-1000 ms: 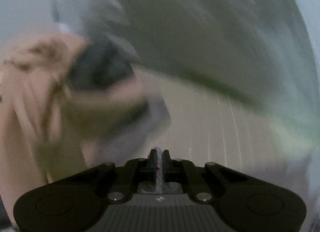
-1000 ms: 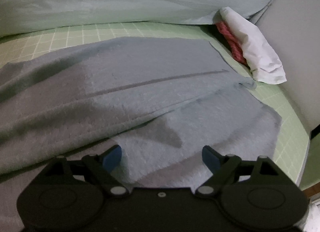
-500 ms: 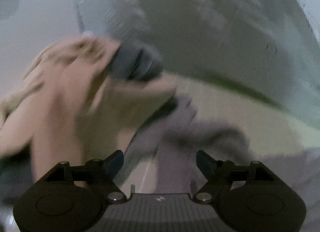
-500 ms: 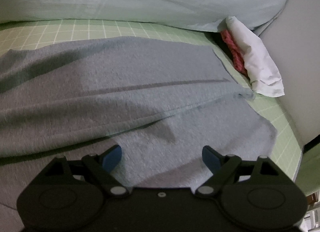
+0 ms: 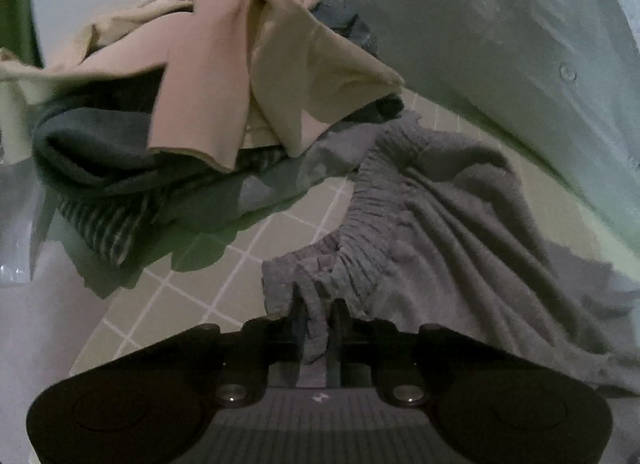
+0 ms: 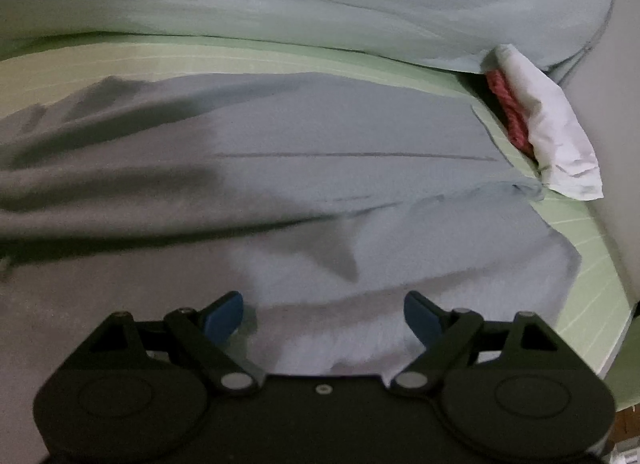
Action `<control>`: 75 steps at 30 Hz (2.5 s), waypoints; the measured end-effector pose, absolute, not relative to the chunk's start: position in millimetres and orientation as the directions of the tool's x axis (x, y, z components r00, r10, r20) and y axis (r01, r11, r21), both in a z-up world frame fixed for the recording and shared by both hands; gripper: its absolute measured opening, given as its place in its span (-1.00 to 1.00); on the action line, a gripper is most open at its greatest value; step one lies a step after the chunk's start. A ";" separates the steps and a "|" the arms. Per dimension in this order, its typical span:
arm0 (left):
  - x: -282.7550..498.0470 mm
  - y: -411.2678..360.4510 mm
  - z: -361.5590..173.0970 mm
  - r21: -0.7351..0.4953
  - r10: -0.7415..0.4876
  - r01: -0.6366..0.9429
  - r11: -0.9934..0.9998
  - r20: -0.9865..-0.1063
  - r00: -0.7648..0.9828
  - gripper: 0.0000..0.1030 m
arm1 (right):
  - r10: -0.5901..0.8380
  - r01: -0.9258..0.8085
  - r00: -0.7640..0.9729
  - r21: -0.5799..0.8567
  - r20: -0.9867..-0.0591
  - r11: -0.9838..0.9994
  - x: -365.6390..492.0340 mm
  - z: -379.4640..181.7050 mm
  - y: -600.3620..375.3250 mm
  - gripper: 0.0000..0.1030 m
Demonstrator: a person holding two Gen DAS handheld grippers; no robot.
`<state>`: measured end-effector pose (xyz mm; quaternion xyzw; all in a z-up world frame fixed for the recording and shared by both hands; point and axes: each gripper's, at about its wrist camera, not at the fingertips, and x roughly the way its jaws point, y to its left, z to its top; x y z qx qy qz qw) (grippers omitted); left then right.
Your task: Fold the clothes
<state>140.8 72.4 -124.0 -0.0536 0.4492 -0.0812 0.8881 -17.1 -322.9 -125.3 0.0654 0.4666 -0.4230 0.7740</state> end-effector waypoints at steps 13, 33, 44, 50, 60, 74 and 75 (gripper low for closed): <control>72.1 162.2 -119.7 -0.154 -0.009 -0.219 0.964 -0.837 0.547 -0.72 | -0.544 0.734 0.258 -0.203 -0.799 0.647 -66.9 -123.3 -312.1 0.71; 108.2 -22.8 -68.7 -0.084 -0.061 -0.003 0.996 -0.749 0.660 0.58 | -0.541 0.752 0.454 -0.021 -0.708 0.658 -106.5 -85.9 -456.4 1.00; 222.9 -57.1 -96.8 -0.065 0.088 -0.235 0.970 -0.807 0.584 0.70 | -0.541 0.886 0.416 0.192 -0.731 0.422 -25.3 -91.7 -628.8 1.00; 268.2 -55.9 -119.6 0.005 0.191 -0.347 0.938 -0.842 0.504 0.70 | -0.552 0.942 0.315 0.184 -0.772 0.280 19.9 -119.0 -701.4 0.72; 279.3 -60.8 -139.7 0.101 0.277 -0.381 0.919 -0.852 0.444 0.52 | -0.539 0.976 0.198 0.117 -0.818 0.181 29.5 -138.8 -728.0 0.24; 264.7 -41.4 -132.2 0.038 0.280 -0.452 0.891 -0.829 0.484 -0.76 | -0.631 0.964 0.203 0.041 -0.749 0.263 15.2 -128.3 -710.2 -0.99; 263.6 -39.8 -131.4 0.033 0.280 -0.456 0.889 -0.827 0.487 -0.78 | -0.643 0.964 0.207 0.041 -0.737 0.263 14.7 -124.1 -710.4 -0.99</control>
